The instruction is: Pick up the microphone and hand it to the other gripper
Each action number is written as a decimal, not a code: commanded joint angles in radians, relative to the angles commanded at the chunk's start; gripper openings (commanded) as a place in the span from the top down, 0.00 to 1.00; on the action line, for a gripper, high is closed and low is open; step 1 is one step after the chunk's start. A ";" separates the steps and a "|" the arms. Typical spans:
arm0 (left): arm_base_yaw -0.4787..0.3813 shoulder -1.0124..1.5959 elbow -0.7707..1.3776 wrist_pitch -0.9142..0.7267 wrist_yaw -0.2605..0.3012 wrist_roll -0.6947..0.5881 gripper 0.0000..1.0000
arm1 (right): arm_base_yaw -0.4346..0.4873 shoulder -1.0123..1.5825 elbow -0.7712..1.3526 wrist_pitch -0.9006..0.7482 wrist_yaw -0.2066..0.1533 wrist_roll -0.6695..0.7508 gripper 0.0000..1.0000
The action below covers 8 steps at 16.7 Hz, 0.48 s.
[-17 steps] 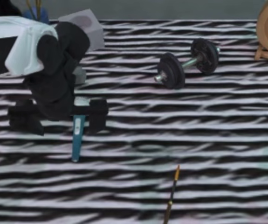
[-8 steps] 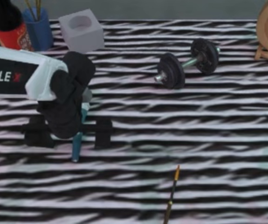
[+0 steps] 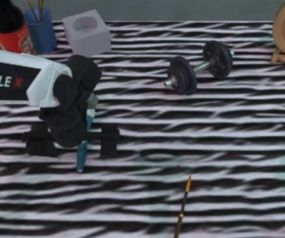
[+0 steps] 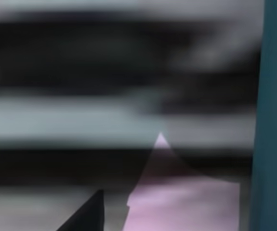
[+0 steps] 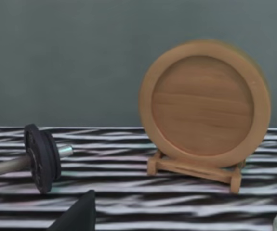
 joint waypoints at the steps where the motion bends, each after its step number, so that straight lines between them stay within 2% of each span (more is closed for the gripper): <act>1: 0.000 0.000 0.000 0.000 0.000 0.000 0.38 | 0.000 0.000 0.000 0.000 0.000 0.000 0.00; 8: 0.000 0.000 0.000 0.000 0.000 0.000 0.90 | 0.000 0.000 0.000 0.000 0.000 0.000 0.00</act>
